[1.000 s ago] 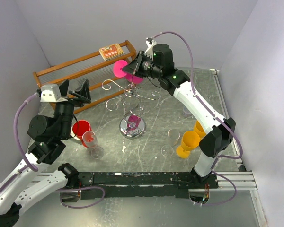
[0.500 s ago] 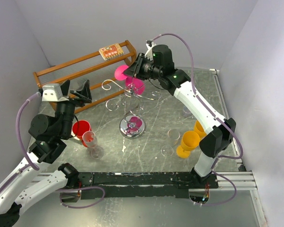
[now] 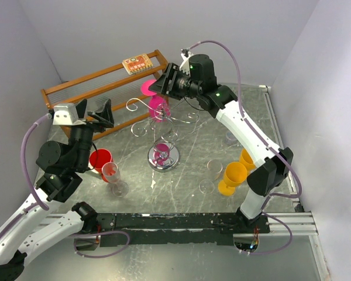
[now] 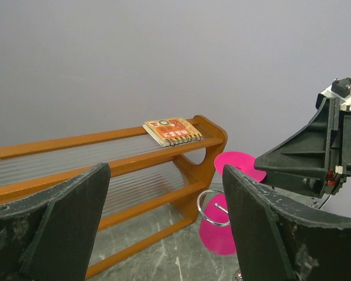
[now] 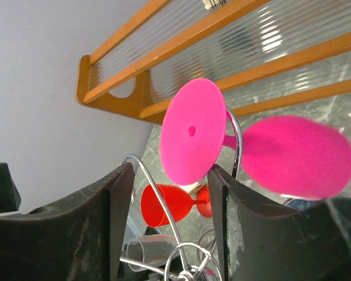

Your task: Place the wine glass upside down on the wine glass rack

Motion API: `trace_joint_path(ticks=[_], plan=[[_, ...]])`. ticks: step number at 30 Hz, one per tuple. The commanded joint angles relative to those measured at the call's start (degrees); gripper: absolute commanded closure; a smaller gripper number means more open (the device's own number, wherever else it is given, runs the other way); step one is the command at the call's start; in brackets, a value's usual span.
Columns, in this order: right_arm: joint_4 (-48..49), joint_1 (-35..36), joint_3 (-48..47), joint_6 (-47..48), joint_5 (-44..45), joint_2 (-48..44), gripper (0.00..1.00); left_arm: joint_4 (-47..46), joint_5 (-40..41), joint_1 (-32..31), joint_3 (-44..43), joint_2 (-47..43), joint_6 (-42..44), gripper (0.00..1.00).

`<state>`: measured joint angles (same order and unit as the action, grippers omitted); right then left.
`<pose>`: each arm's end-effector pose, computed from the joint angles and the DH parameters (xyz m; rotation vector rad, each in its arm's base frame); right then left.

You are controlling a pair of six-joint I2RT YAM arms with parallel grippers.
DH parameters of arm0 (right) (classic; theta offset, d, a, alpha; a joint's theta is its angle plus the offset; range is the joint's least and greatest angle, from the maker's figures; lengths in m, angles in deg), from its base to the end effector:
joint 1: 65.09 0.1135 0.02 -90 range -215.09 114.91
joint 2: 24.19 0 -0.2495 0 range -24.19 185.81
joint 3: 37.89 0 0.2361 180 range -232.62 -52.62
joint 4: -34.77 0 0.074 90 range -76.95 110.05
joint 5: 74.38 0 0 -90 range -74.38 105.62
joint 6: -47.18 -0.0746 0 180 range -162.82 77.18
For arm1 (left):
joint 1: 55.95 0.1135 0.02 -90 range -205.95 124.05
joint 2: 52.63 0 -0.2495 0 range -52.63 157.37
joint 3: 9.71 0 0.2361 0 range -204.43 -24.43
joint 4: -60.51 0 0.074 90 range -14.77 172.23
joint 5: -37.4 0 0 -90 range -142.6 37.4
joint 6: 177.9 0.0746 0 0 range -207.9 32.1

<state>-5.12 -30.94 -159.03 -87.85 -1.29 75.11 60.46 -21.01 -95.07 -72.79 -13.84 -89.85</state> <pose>0.3335 0.2524 0.4025 -0.0259 2.0636 1.1842 0.1535 -0.0744 0.4236 -0.1080 1.2130 -0.3109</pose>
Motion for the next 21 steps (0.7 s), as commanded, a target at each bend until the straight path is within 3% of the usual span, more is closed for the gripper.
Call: trace_joint_path(ticks=[1, 14, 21], plan=[[-1.50, -0.17, -0.36, 1.00, 1.17, -3.25, 0.44, -0.01, -0.68, -0.17, -1.24, -0.05, -0.07, 0.11], [-2.21, -0.31, 7.67, 4.02, 6.56, -14.48, 0.37, 4.27, -4.09, -0.12, -4.06, 0.50, -2.31, 0.09], [-8.52, -0.32, 16.02, 8.56, 23.05, -25.68, 0.42, 9.57, -5.88, -0.11, -5.34, -0.65, -4.52, 0.08]])
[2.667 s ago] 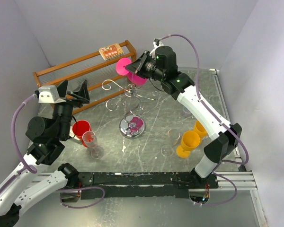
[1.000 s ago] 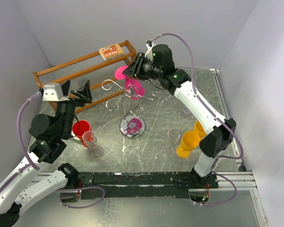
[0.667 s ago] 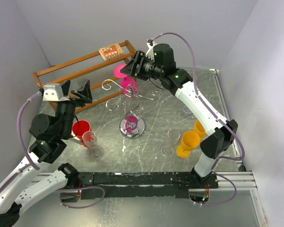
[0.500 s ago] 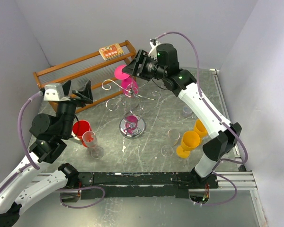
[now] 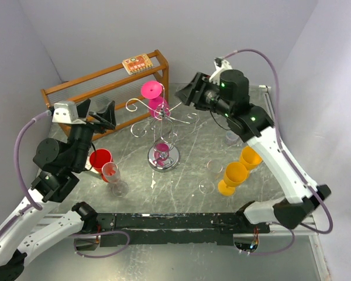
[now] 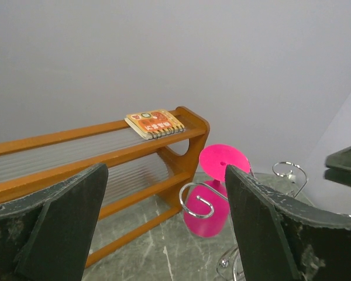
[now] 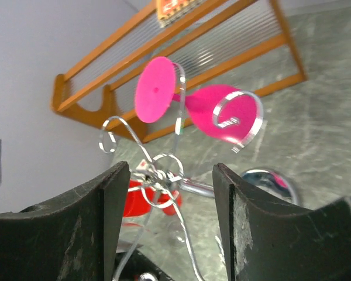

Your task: Place the wine glass upside down on the wine glass rack

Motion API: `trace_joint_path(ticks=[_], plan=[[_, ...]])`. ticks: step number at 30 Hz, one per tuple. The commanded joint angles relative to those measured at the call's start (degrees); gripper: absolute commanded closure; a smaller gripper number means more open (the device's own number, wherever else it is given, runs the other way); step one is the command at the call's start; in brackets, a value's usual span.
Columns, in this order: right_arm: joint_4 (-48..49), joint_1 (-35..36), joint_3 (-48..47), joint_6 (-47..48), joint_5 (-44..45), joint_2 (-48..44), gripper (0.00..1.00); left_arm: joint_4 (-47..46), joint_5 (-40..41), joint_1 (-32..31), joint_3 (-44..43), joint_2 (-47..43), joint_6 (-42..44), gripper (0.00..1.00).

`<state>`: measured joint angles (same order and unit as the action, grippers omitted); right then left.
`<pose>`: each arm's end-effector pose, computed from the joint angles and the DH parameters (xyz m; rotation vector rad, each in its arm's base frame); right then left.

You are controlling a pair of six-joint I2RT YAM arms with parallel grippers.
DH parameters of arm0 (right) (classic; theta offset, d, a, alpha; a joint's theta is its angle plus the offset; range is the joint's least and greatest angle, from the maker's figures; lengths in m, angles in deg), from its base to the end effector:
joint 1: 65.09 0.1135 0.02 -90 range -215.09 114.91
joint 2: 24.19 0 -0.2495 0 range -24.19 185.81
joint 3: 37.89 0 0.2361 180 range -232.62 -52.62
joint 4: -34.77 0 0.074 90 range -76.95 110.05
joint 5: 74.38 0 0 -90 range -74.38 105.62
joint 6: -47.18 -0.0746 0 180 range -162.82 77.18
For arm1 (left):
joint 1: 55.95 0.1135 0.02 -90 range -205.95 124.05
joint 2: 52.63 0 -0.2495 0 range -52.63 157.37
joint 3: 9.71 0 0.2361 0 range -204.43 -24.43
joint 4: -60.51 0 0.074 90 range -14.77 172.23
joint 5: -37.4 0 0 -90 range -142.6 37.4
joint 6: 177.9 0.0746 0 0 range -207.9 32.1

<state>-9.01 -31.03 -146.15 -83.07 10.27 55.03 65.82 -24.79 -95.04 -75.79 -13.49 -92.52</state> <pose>0.2638 0.1867 0.4355 0.0350 1.9450 0.9776 0.1516 -0.0783 0.4296 -0.0607 1.2457 -0.3730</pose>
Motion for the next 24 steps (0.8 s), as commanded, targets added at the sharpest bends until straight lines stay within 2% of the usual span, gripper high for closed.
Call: trace_joint_path(ticks=[1, 5, 11, 14, 18, 24], plan=[[-6.02, -0.23, 4.50, 4.17, 14.07, -7.08, 0.44, 4.81, -2.37, -0.14, -2.41, -1.32, -2.19, 0.07], [-11.98, -0.23, 10.09, 4.69, 23.41, -13.20, 0.55, 10.27, -3.91, -0.20, -3.16, -2.85, -4.84, 0.08], [-19.99, -0.23, 18.61, 0.92, 32.02, -20.04, 0.58, 17.11, -8.77, -0.17, -1.14, -6.50, -9.06, 0.09], [-25.69, -0.20, 21.91, -3.95, 39.67, -21.10, 0.55, 19.47, -10.30, -0.19, 0.66, -8.20, -10.60, 0.09], [-29.90, -0.41, 28.08, -11.51, 50.93, -21.58, 0.41, 19.78, -13.39, -0.17, 1.77, -9.82, -10.03, 0.09], [-30.29, -3.36, 30.57, -13.26, 51.02, -19.23, 0.43, 19.50, -16.89, -0.20, 0.58, -8.45, -6.85, 0.09]])
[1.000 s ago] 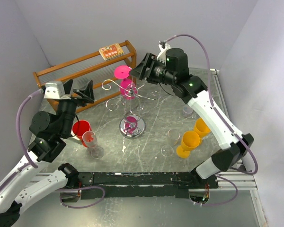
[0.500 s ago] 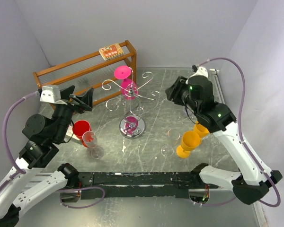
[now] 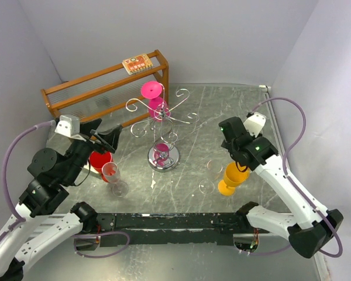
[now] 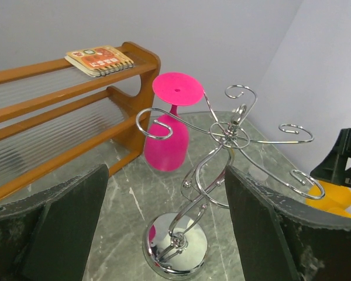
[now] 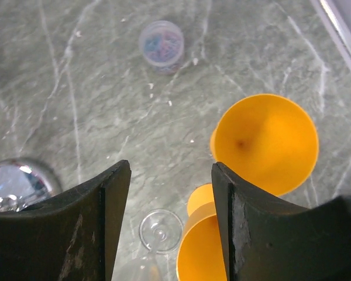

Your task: Place the wine glass upside down on the wine glass rack

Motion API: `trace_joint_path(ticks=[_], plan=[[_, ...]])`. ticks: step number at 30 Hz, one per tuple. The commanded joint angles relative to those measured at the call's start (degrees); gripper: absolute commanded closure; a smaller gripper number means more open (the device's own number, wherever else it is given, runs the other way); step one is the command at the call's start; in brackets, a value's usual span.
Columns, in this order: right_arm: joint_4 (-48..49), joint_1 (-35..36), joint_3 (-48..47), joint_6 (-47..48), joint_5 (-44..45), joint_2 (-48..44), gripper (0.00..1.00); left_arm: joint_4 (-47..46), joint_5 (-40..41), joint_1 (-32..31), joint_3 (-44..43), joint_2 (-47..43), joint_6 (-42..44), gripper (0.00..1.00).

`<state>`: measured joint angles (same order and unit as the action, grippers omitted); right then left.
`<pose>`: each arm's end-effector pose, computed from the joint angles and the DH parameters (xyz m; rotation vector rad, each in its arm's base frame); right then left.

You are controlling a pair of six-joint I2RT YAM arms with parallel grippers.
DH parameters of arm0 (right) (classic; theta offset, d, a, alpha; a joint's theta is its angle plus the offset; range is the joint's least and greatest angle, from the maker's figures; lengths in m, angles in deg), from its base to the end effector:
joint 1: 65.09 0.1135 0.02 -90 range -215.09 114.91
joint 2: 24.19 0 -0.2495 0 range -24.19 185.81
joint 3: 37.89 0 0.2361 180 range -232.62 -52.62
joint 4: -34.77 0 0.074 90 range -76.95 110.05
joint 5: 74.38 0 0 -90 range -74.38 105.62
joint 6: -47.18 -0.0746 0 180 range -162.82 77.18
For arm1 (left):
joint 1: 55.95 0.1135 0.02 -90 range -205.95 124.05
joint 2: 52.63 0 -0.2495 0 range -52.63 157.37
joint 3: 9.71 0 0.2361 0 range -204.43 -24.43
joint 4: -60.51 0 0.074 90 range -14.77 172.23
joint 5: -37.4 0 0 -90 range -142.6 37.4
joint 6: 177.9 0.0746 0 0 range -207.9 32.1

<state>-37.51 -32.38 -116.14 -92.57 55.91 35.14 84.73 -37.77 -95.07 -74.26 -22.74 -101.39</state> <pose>0.1895 0.0644 0.2996 0.5946 2.1519 -0.1278 0.1219 -0.0745 0.3986 0.0973 1.4163 -0.5829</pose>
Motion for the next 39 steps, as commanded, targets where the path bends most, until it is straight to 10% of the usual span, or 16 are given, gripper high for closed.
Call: trace_joint_path(ticks=[1, 18, 25, 39], plan=[[-1.55, -2.90, 0.92, -3.50, 5.20, 0.91, 0.44, 0.74, -4.01, -0.17, -1.14, 1.27, 2.25, 0.09], [6.58, -14.57, 10.18, 2.73, -4.56, -0.27, 0.69, -3.67, -4.64, -0.13, -0.98, 3.27, 4.98, 0.02], [9.54, -14.77, 9.63, 3.36, -4.66, -0.08, 0.99, -3.88, -7.40, -0.17, -3.84, 4.76, 6.58, 0.03], [12.30, -14.75, -4.78, 11.04, -11.38, -6.72, 1.00, -0.95, -12.64, -0.11, -9.56, 7.21, -0.73, 0.01]])
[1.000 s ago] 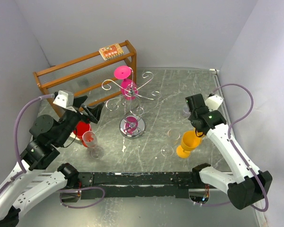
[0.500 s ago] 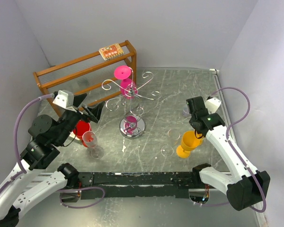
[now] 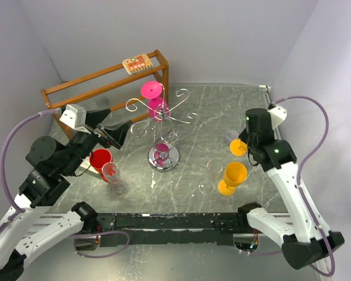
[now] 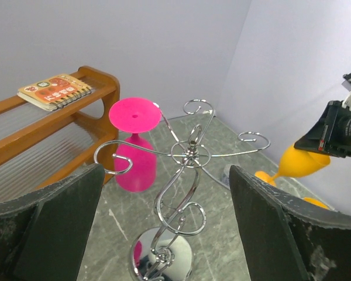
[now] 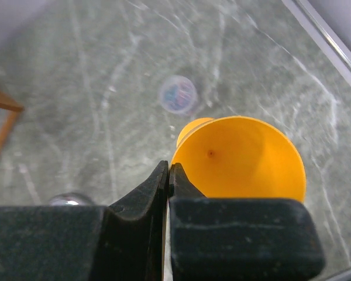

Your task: Place the wine glass upside down on the wine glass rack

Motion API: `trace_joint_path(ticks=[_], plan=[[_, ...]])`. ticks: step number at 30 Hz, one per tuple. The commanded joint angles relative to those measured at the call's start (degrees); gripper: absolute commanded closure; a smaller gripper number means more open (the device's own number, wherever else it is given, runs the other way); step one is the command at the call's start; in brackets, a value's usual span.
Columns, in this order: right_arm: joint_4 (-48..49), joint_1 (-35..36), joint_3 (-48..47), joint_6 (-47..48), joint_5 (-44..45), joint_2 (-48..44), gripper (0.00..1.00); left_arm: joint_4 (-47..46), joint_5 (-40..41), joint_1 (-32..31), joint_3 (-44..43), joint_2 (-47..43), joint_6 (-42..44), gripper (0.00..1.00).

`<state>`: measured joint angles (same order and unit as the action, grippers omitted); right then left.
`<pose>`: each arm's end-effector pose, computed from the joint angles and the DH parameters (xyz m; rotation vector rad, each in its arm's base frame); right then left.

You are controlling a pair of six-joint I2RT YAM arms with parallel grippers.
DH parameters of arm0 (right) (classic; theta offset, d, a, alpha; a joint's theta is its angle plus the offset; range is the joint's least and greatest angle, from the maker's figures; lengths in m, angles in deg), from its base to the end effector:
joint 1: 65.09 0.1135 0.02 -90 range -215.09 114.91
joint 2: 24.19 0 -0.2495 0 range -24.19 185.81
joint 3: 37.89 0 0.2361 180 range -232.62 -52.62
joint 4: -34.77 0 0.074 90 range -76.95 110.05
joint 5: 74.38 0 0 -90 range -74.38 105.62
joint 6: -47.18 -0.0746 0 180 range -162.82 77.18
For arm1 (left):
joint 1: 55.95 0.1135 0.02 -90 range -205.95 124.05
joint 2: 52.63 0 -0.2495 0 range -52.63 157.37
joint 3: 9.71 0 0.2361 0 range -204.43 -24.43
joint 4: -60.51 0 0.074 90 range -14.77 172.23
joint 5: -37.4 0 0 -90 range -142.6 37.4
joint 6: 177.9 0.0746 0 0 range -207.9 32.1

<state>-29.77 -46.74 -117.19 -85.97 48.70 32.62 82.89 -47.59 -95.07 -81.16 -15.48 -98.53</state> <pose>0.2054 0.0252 0.3212 0.7385 2.0375 -0.0598 0.1292 -0.0967 0.4279 0.2700 1.3690 -0.6674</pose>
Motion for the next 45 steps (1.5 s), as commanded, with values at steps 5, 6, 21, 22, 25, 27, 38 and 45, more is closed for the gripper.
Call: trace_joint_path(ticks=[5, 6, 21, 22, 25, 27, 38, 45], plan=[[17.57, -0.42, -5.23, 7.01, -13.31, -9.53, 1.00, -0.30, -5.44, -0.17, -3.96, 1.02, -7.59, 0.02], [20.67, -0.38, -5.07, 7.37, -15.38, -10.91, 1.00, 0.18, -6.01, -0.17, -4.79, 1.68, -7.83, 0.02], [60.91, -0.41, 1.10, 3.84, -40.24, -11.48, 1.00, -16.10, -16.29, -0.13, -6.05, 12.06, -25.68, 0.08], [64.06, -0.42, 2.11, 2.88, -41.95, -11.39, 1.00, -17.78, -17.13, -0.13, -6.33, 13.57, -27.45, 0.08], [72.15, -0.35, 3.76, -0.96, -46.88, -9.65, 1.00, -22.82, -20.68, -0.16, -8.01, 18.65, -32.30, 0.10], [75.69, -0.33, 3.37, -2.54, -49.40, -7.68, 1.00, -26.48, -21.04, -0.11, -8.54, 20.47, -35.13, 0.09], [85.73, 6.30, 4.21, -7.11, -50.60, 0.38, 1.00, -48.11, -15.71, -0.26, -3.14, 26.39, -50.68, 0.18], [86.47, 20.23, 2.52, 1.24, -41.06, 3.95, 1.00, -43.25, -5.09, -0.23, -0.55, 22.51, -50.15, 0.19]])
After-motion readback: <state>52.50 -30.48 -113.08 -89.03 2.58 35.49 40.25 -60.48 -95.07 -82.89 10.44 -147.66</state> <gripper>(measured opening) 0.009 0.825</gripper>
